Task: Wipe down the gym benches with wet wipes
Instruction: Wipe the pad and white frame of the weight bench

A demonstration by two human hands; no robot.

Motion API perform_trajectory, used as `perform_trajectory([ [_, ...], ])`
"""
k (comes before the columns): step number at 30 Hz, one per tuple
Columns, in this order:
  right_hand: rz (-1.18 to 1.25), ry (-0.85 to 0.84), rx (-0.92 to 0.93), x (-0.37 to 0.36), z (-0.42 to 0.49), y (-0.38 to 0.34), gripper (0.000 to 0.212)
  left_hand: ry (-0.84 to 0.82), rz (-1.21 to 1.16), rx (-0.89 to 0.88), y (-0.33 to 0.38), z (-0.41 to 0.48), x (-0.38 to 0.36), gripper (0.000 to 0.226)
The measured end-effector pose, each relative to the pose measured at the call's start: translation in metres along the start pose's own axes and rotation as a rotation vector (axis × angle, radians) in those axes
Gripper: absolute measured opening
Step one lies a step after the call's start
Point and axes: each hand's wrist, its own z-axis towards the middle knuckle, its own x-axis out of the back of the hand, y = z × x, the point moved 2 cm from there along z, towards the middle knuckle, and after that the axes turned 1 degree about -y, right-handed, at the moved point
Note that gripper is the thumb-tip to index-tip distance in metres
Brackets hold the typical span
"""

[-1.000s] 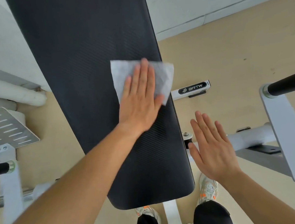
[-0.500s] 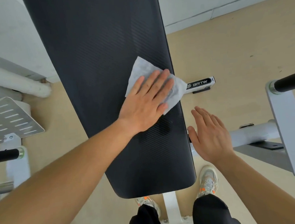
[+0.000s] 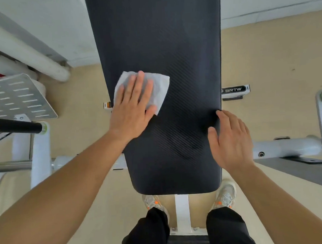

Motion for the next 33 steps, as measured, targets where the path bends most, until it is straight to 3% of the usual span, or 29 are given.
perform_trajectory([
  [2,-0.014,0.048,-0.011,0.004,0.006,-0.011,0.055,0.002,-0.070,0.127,0.011,-0.009,-0.004,0.070],
  [7,-0.065,0.033,0.096,0.011,0.012,-0.038,0.055,-0.198,-0.103,-0.167,0.075,-0.125,-0.049,0.069],
  [9,-0.100,0.023,0.203,0.008,0.016,-0.050,0.054,-0.186,-0.110,-0.172,0.070,-0.144,-0.058,0.067],
  [16,-0.158,0.137,0.458,0.007,0.083,-0.102,0.051,-0.019,-0.150,0.215,-0.010,-0.046,-0.026,0.071],
  [26,-0.216,0.372,0.627,-0.015,0.150,-0.150,0.051,0.001,-0.102,0.065,0.034,-0.120,-0.075,0.071],
  [33,-0.241,0.454,0.669,-0.026,0.148,-0.141,0.053,0.152,-0.128,0.206,-0.016,-0.051,-0.057,0.076],
])
